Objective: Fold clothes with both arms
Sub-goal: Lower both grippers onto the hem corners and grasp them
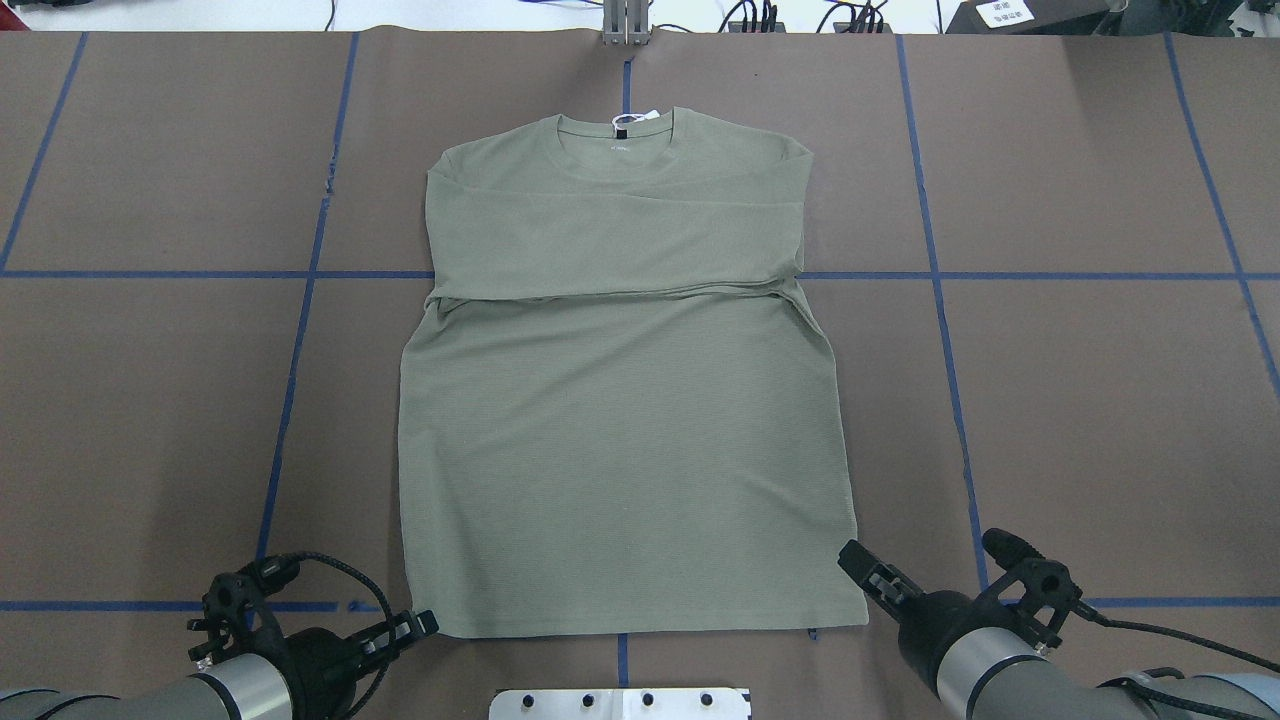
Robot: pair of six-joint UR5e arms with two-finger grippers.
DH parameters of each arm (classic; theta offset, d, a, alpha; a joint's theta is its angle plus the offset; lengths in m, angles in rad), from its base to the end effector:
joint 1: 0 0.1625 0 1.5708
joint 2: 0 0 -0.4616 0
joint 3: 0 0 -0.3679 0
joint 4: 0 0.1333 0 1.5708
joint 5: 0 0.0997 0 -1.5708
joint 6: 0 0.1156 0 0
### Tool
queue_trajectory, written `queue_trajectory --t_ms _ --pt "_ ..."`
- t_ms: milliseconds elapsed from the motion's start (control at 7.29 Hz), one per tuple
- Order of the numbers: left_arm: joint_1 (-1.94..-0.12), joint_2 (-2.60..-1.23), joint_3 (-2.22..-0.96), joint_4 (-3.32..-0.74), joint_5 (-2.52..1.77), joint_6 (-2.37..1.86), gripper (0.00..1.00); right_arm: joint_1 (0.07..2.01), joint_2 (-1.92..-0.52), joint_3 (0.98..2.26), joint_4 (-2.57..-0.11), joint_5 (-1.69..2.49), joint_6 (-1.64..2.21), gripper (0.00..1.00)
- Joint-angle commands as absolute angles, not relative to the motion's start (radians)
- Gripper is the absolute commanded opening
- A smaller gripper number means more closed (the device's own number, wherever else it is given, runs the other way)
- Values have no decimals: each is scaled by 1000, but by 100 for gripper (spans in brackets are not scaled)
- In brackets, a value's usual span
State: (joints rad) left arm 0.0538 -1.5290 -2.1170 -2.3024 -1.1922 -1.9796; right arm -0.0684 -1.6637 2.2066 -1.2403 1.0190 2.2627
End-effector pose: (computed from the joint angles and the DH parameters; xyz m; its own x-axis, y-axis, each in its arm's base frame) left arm 0.4458 -0.1523 0.3870 0.1824 -0.3601 -0.9149 0.4044 0.8756 -0.2640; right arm -0.4240 -0.1653 0.4188 0.2748 0.5258 0.8050 -0.6727 0.7034 -0.2298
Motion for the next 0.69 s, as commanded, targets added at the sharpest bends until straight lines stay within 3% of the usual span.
queue_trajectory --t_ms 0,549 --pt "55 -1549 -2117 -2304 -1193 -1989 0 -86 -1629 2164 -1255 1019 2289 76" --pt "54 -1551 -2117 -2307 -1192 -1994 0 -104 -1595 2131 -1318 1017 2276 75"
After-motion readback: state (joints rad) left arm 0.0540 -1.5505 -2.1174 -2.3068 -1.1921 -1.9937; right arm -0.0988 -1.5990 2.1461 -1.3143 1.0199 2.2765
